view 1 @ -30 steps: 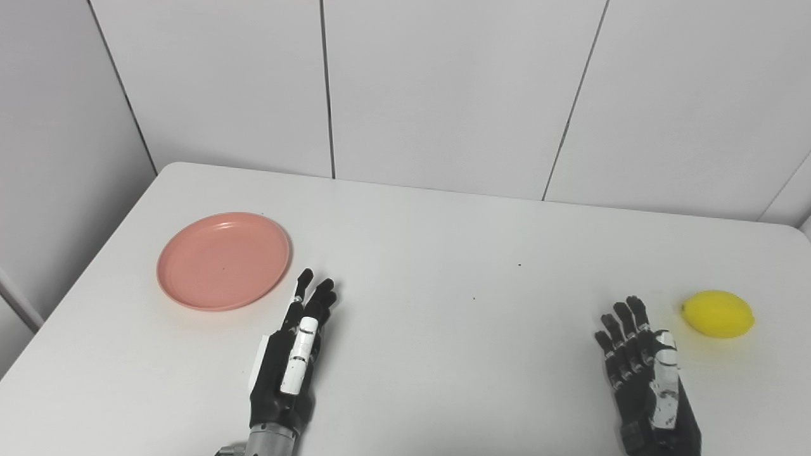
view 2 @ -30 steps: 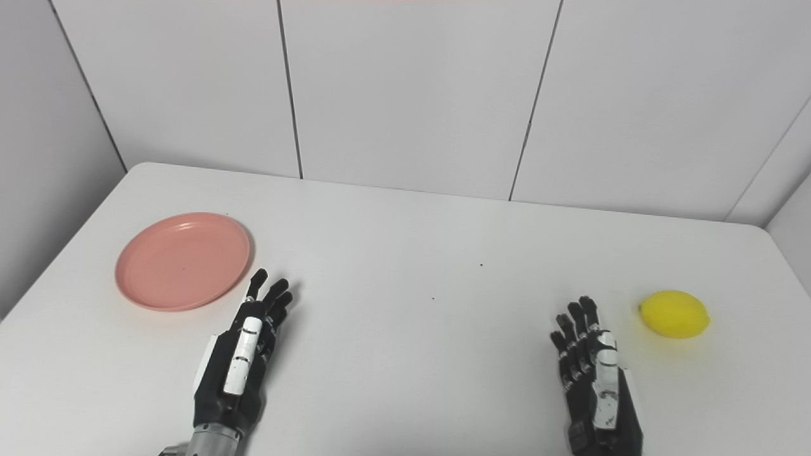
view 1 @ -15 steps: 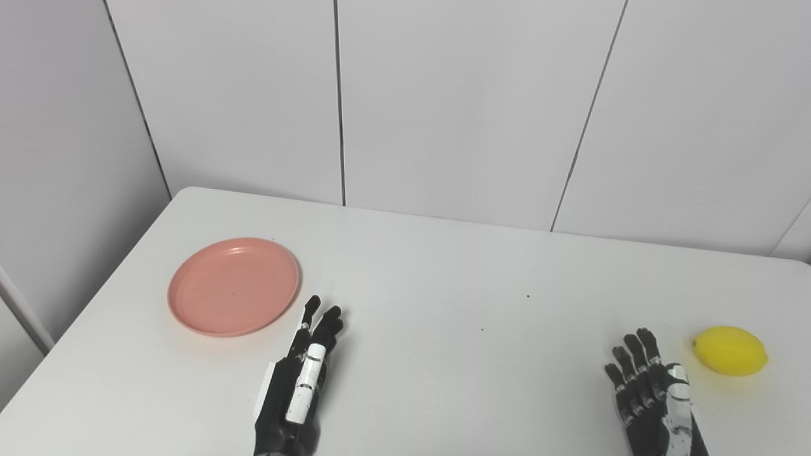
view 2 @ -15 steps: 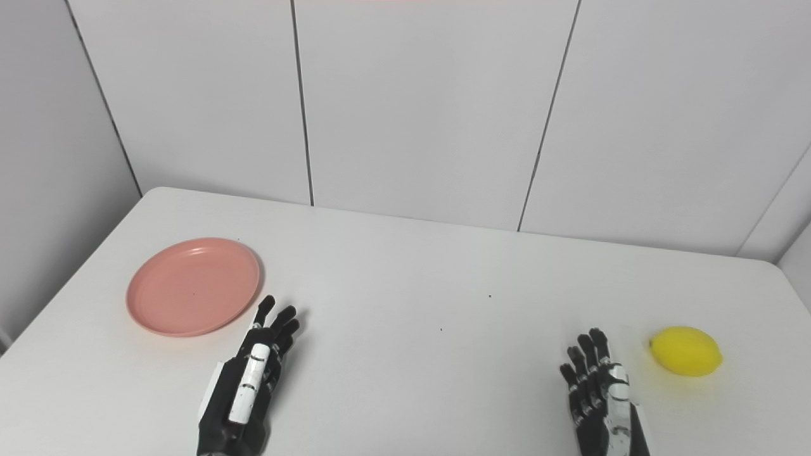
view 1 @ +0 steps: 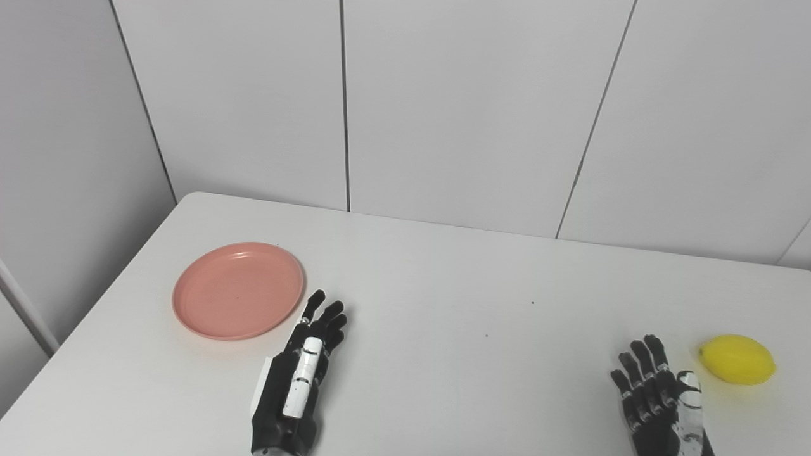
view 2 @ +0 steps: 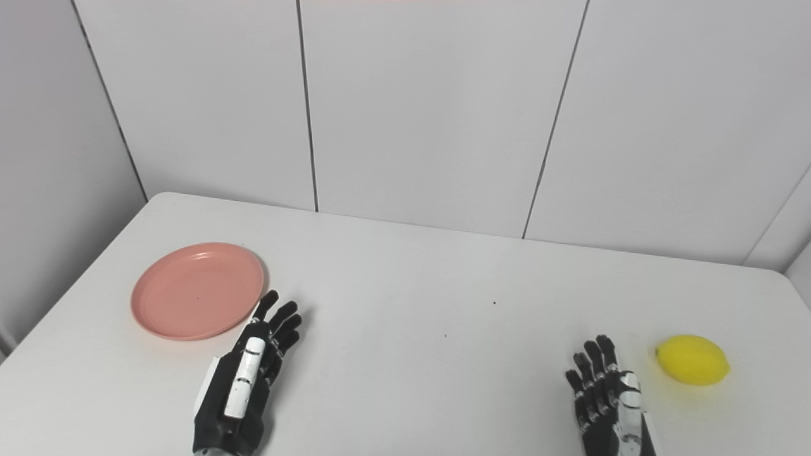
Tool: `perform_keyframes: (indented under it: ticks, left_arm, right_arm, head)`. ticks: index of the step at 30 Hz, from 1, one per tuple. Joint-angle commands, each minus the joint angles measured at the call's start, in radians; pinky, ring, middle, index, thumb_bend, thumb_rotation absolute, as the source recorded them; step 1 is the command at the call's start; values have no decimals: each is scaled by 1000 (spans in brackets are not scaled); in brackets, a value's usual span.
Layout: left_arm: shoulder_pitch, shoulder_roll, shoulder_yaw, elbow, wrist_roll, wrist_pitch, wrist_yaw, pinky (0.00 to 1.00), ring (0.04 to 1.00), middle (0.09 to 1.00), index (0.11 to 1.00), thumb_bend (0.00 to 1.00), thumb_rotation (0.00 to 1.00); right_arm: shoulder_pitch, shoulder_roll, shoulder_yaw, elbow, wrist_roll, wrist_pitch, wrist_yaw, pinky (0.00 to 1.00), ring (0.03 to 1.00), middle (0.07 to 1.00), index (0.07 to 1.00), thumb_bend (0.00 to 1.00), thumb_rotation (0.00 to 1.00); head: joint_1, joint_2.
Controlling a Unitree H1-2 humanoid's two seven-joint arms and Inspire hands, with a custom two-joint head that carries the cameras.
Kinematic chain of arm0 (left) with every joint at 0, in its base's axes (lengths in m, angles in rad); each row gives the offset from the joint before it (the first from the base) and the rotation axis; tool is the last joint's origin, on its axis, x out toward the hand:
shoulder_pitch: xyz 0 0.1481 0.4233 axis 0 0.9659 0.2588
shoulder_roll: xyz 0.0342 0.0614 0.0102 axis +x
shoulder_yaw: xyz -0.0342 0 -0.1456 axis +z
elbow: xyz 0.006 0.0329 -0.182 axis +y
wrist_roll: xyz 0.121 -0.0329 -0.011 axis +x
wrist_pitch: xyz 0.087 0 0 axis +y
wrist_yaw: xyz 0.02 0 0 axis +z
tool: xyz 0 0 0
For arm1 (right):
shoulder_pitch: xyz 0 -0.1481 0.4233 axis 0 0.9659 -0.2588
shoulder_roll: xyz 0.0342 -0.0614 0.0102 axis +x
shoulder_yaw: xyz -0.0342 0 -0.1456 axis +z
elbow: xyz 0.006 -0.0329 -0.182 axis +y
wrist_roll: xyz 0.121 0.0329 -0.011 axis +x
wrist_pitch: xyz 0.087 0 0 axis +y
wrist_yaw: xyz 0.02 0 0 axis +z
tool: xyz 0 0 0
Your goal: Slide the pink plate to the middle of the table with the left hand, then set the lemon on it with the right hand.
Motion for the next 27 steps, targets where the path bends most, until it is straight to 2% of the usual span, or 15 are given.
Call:
perform_keyframes:
  ticks: [1,7,11,15,18,25,27]
  left_arm:
    - [-73,16,15,-71,-39,45,6,922,910,906,933,611,802]
    - [-216,71,74,-195,-103,258,41,957,931,929,949,696,868]
    - [-280,127,123,-218,-170,345,40,997,959,953,963,749,885]
    - [-325,184,176,-181,-241,385,26,970,933,938,945,811,837]
    - [-363,225,201,-147,-300,417,45,966,933,937,943,860,819]
    - [-456,344,251,-22,-349,418,18,932,918,909,907,920,796]
    - [-474,390,261,13,-368,418,-16,934,917,909,914,930,798]
  right_arm:
    - [33,-1,-5,49,5,-10,8,1000,1000,1000,1000,658,1000]
    - [28,-1,-4,58,3,-20,11,1000,1000,1000,1000,666,997]
    - [31,2,0,53,-1,-23,10,1000,1000,1000,1000,655,998]
    - [31,5,0,47,1,-21,8,1000,1000,1000,1000,646,1000]
    - [33,5,1,43,0,-18,7,1000,1000,1000,1000,649,1000]
    - [34,-1,-1,43,4,-19,13,1000,1000,1000,1000,650,1000]
    - [34,1,-4,43,10,-19,12,1000,1000,1000,1000,651,997]
  head:
    - [-2,1]
    - [-3,1]
    - [-5,1]
    - [-6,2]
    - [-3,4]
    - [1,9]
    - [3,10]
